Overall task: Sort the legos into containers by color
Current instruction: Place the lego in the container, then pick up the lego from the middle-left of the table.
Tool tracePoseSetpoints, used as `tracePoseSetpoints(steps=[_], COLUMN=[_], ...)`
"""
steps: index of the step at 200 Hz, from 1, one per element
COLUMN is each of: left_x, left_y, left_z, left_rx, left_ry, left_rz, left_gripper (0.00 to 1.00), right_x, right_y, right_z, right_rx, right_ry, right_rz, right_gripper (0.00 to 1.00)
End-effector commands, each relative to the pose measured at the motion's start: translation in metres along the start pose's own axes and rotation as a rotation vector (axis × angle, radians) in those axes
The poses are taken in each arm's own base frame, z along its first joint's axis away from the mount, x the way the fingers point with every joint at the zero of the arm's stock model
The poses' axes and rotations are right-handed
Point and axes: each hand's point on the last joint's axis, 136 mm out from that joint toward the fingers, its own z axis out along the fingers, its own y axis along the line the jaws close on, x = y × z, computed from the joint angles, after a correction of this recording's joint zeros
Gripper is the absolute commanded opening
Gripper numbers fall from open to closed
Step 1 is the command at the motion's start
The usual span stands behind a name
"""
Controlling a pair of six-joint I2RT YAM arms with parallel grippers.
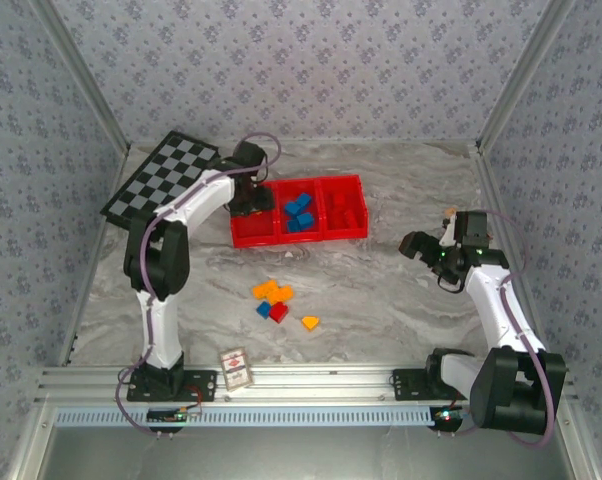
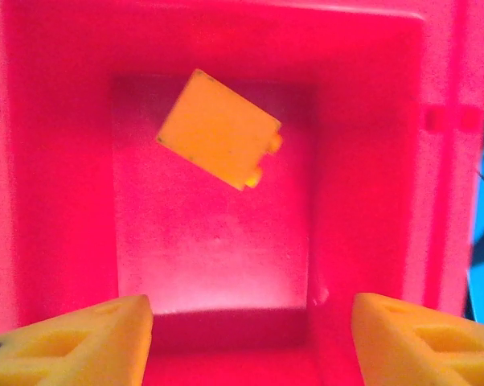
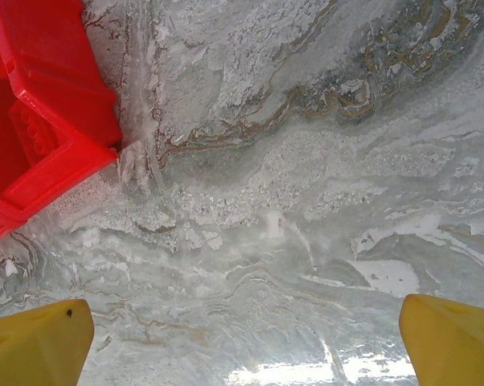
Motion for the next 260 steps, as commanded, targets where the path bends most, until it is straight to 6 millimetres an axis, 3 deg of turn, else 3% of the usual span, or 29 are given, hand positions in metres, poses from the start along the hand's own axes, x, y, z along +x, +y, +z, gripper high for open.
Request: tracePoseSetpoints(steps=[1, 43, 93, 128, 171, 206, 260], left_x=[-0.002, 0.037, 0.115, 0.182, 0.247, 0.278, 0.305], left_y=[-0.028, -0.049, -0.084, -0.101, -0.105, -0.102, -0.109], left_z=[-0.049, -0.078, -0.098, -0.094, -0.08, -0.068, -0.056], left_rx=[0.088, 0.155, 0.244, 0.172, 0.119, 0.048, 0.022], left_ry=[-0.083, -0.071, 0.102, 0.252, 0.386, 0.43, 0.427], left_rz=[0.093, 0.227, 0.493, 0.738, 0.866, 0.821, 0.772], left_gripper=[0.74, 0.82, 0.86, 0.86, 0.85, 0.83, 0.78], right_x=[-0.003, -0.003, -0.004, -0.003, -0.002, -0.002, -0.002], right_y=[0.001, 0.001, 0.002, 0.003, 0.002, 0.003, 0.006], right_z=[-0.003, -0.002, -0.002, -0.002, -0.007, -0.008, -0.007], right_rx=[0.001, -0.005, -0.01, -0.014, -0.003, -0.005, -0.021], right_ry=[0.001, 0.004, 0.001, 0.004, -0.002, -0.002, -0.001], right_rz=[-0.008, -0.005, -0.001, 0.006, -0.001, 0.004, 0.012], right_gripper=[1.0, 1.0, 1.0, 1.0, 1.0, 1.0, 1.0])
